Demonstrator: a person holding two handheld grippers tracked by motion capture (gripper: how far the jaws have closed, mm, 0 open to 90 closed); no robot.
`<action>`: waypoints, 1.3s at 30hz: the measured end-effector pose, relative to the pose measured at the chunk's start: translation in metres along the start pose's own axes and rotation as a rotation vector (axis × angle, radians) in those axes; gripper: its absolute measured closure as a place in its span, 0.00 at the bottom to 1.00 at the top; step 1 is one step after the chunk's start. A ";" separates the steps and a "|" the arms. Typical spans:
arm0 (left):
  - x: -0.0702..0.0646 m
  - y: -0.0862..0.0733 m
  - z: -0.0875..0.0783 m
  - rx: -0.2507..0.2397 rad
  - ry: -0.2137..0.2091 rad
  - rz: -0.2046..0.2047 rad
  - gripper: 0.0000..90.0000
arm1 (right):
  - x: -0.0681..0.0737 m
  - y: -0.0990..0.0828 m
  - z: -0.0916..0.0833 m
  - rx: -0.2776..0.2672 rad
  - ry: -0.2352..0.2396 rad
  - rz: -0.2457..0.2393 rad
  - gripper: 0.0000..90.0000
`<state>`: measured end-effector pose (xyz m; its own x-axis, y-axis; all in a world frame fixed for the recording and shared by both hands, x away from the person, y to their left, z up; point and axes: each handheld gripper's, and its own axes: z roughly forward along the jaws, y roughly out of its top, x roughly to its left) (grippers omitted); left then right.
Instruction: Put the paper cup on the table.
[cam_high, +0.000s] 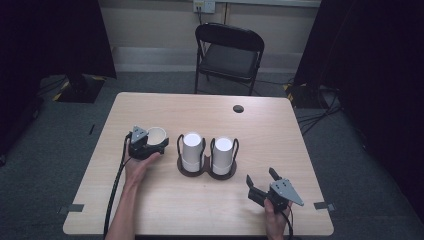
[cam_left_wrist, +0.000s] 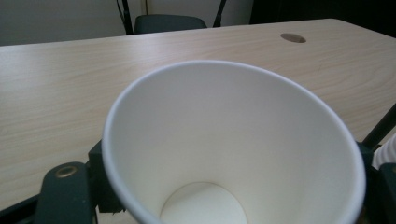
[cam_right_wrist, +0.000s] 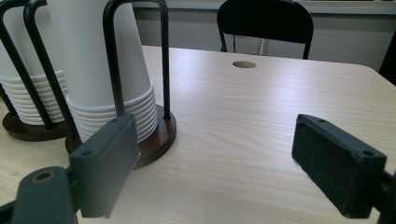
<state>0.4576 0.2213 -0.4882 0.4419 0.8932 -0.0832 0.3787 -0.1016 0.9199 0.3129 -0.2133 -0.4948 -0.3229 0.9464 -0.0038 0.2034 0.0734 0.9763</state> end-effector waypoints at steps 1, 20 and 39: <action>0.000 -0.001 -0.001 0.000 -0.001 -0.004 0.24 | 0.000 0.000 0.000 0.000 0.002 -0.001 0.16; -0.005 -0.010 -0.007 0.037 0.000 0.002 0.17 | -0.001 0.000 0.000 0.002 -0.005 0.007 0.16; -0.013 -0.021 -0.036 0.046 0.057 -0.016 0.17 | -0.001 0.000 -0.001 -0.009 -0.010 0.014 0.16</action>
<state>0.4149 0.2275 -0.4924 0.3892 0.9181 -0.0749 0.4229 -0.1059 0.9000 0.3125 -0.2145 -0.4950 -0.3105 0.9505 0.0074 0.1990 0.0574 0.9783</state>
